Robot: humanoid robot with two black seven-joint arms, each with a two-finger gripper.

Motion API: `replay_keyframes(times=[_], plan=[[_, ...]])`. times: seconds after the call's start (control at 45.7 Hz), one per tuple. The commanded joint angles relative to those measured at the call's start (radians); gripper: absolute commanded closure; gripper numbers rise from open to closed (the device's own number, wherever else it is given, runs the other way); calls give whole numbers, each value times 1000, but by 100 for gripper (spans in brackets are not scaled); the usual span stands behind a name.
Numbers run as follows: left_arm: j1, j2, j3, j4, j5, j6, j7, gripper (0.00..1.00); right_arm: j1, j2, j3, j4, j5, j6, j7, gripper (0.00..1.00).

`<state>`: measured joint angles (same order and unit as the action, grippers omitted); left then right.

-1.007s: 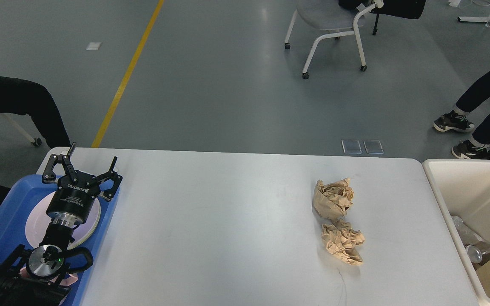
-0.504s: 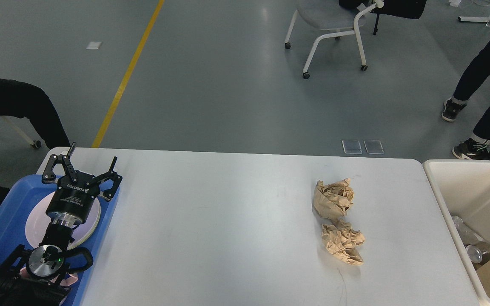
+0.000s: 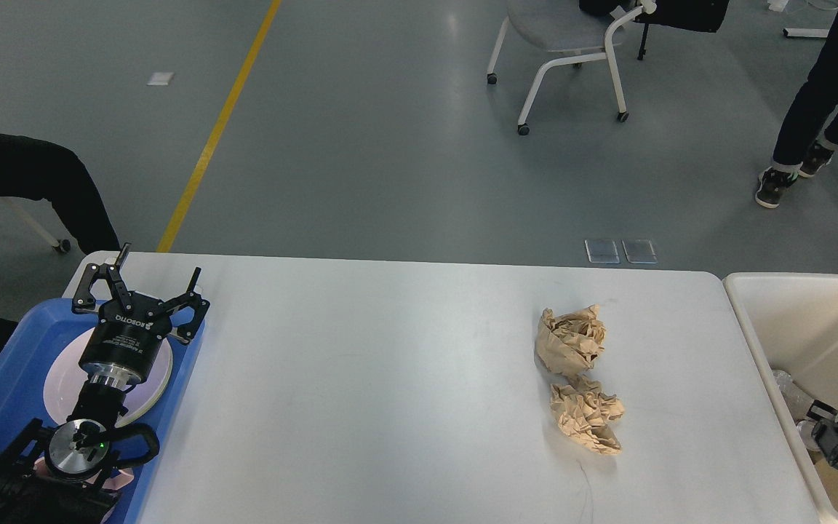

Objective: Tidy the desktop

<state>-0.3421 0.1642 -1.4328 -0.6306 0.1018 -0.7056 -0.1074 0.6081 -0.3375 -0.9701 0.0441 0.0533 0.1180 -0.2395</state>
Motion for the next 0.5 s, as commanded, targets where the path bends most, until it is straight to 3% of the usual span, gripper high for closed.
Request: replay_keyframes(times=[0.0, 0.482], plan=[[0, 0, 0, 0, -1, 0, 0, 4, -45, 32, 1, -26, 3, -29, 0, 100], [0, 0, 0, 0, -1, 0, 0, 4, -76, 46, 16, -21, 3, -40, -1, 100]])
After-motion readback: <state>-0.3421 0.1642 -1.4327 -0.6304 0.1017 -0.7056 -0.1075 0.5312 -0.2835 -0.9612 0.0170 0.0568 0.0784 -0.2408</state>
